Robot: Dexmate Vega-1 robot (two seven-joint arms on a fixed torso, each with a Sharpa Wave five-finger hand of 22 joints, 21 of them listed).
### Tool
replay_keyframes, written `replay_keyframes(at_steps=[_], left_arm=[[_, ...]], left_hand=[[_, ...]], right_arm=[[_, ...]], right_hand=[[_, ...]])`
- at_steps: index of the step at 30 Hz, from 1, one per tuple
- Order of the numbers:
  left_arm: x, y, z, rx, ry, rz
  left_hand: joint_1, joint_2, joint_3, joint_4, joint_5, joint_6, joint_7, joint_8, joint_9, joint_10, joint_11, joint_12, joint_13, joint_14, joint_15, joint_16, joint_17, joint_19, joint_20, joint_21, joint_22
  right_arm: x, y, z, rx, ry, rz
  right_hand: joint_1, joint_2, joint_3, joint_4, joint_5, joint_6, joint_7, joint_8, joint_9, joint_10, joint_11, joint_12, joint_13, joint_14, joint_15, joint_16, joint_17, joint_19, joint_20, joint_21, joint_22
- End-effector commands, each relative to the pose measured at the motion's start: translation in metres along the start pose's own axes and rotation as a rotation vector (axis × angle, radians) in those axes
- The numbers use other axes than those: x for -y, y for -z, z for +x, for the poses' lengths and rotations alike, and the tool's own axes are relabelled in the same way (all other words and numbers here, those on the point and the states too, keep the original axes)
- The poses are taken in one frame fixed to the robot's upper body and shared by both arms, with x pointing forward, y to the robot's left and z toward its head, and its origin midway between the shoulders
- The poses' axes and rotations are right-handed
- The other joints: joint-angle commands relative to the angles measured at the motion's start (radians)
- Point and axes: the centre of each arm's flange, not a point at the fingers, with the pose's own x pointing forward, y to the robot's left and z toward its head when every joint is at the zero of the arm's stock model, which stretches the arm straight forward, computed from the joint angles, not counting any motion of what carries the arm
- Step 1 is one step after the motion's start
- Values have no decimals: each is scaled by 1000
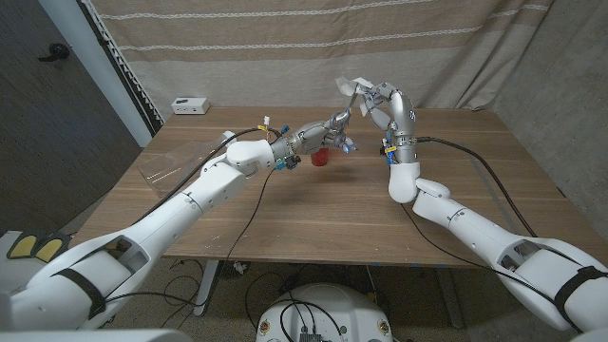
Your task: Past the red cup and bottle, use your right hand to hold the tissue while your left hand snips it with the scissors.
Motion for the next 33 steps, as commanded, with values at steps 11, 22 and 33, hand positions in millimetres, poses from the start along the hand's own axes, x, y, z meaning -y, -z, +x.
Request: replay_keyframes(at_steps=[11, 22, 33], left_arm=[[4, 1, -1, 15, 0, -17], [4, 2, -3, 20, -3, -22], [3, 2, -3, 31, -7, -26]], left_hand=[[60, 53, 30, 0, 10, -17, 32, -3, 0, 48, -47, 8, 1, 6, -114, 6, 3, 2, -3, 4, 2], [144, 138, 77, -19, 9, -9, 32, -2, -5, 57, -44, 11, -3, 9, -117, 4, 0, 3, -7, 9, 3], [213, 196, 113, -42, -2, 1, 25, -1, -13, 71, -45, 15, -6, 17, -123, 2, -7, 5, -11, 15, 4]], right_arm=[[0, 1, 0, -26, -8, 36], [0, 1, 0, -34, -12, 39], [-2, 0, 1, -37, -18, 49]], right_hand=[[0, 13, 9, 0, -1, 0, -1, 8, -2, 6, 3, 0, 5, 0, -4, -6, 0, -5, -132, 4, 0], [-2, 13, 10, 0, -1, -1, 1, 9, -5, 6, 3, 1, 8, 1, -4, -11, -1, -4, -132, 4, 0], [-3, 13, 11, 0, -1, -3, 1, 10, -7, 7, 4, 0, 8, 3, -4, -14, -3, -5, -131, 3, -1]])
